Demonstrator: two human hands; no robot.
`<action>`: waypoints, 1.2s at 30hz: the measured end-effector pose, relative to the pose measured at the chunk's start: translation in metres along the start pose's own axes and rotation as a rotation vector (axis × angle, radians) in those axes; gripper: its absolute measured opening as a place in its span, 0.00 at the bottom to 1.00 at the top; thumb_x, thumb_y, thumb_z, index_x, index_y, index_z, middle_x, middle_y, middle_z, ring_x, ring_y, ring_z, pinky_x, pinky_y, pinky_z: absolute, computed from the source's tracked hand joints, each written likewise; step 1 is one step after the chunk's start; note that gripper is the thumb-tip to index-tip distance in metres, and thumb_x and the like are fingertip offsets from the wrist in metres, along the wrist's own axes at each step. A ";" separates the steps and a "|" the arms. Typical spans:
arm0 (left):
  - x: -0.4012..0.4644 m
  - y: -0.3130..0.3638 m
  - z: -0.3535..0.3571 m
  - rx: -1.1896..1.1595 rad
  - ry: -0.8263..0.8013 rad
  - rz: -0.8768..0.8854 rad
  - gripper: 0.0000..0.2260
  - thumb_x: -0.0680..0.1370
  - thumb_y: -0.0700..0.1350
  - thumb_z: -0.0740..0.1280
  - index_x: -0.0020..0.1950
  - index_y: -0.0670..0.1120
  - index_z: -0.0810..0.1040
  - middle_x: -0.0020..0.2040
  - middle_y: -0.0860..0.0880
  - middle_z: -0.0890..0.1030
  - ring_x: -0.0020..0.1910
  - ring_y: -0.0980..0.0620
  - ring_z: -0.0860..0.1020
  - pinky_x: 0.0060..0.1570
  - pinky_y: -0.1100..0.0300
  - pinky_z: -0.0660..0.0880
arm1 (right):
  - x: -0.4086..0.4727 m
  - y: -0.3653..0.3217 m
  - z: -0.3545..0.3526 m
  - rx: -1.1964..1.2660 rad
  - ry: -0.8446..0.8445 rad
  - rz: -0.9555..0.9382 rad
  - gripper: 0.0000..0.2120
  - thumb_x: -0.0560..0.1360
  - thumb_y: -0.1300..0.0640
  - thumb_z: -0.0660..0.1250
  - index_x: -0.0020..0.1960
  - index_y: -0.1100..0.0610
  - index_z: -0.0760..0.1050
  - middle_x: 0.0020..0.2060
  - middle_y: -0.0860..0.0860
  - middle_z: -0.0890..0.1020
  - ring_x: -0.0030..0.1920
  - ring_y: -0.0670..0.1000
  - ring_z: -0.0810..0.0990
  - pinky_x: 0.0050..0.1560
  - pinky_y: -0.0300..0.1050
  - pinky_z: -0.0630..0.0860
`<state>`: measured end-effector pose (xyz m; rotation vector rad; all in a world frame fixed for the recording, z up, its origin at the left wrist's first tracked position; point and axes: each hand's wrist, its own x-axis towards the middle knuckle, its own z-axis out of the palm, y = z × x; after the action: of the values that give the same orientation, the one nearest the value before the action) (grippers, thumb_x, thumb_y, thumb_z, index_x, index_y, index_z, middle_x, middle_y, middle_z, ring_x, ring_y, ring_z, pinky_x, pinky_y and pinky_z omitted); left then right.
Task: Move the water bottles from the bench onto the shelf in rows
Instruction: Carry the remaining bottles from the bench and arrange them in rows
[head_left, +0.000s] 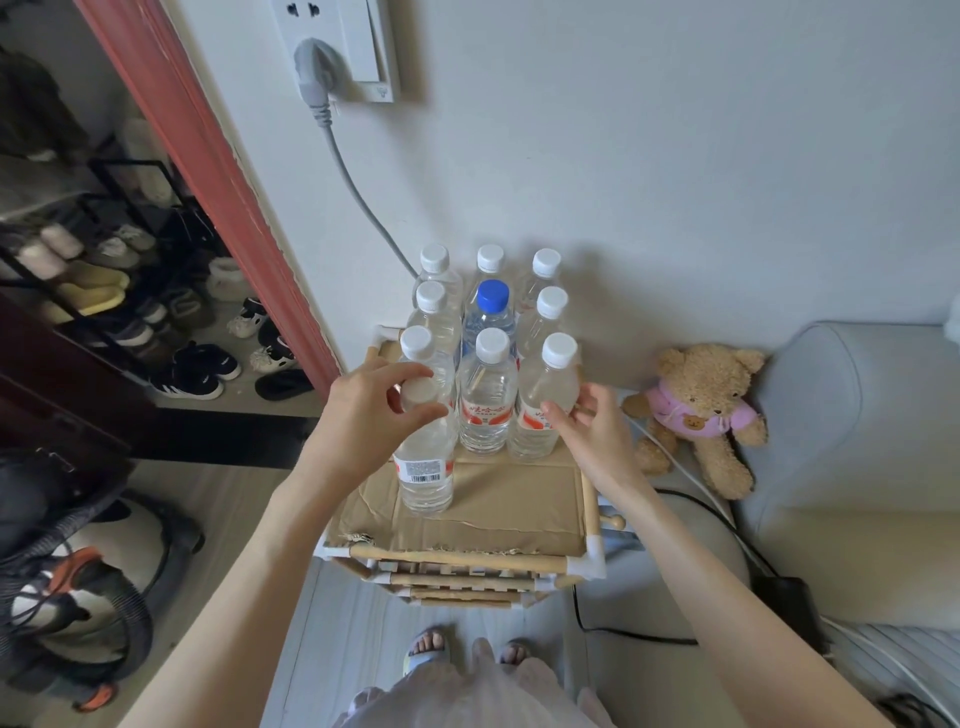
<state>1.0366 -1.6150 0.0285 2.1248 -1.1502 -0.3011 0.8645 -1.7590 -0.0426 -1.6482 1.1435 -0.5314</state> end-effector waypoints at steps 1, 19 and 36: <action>0.001 0.000 0.001 -0.004 0.013 -0.016 0.16 0.66 0.47 0.75 0.52 0.47 0.79 0.37 0.56 0.72 0.35 0.58 0.73 0.37 0.73 0.67 | -0.001 0.005 0.001 0.027 -0.005 0.004 0.22 0.71 0.51 0.69 0.61 0.57 0.67 0.54 0.48 0.78 0.49 0.41 0.77 0.47 0.30 0.71; -0.007 -0.005 -0.014 -0.158 -0.244 0.064 0.13 0.72 0.37 0.68 0.51 0.54 0.78 0.54 0.63 0.77 0.53 0.63 0.75 0.52 0.77 0.67 | -0.034 0.014 0.058 -0.111 -0.533 -0.048 0.27 0.72 0.51 0.68 0.69 0.50 0.64 0.63 0.44 0.73 0.58 0.42 0.73 0.51 0.31 0.70; -0.006 -0.007 -0.007 -0.028 -0.111 0.079 0.16 0.72 0.35 0.68 0.58 0.46 0.77 0.49 0.53 0.75 0.43 0.52 0.77 0.45 0.77 0.69 | -0.041 0.021 0.108 -0.017 -0.206 -0.120 0.27 0.64 0.50 0.75 0.58 0.47 0.67 0.52 0.44 0.76 0.52 0.42 0.75 0.53 0.41 0.76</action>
<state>1.0410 -1.6039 0.0285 2.0546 -1.2828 -0.4003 0.9217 -1.6713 -0.0954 -1.7502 0.9045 -0.4173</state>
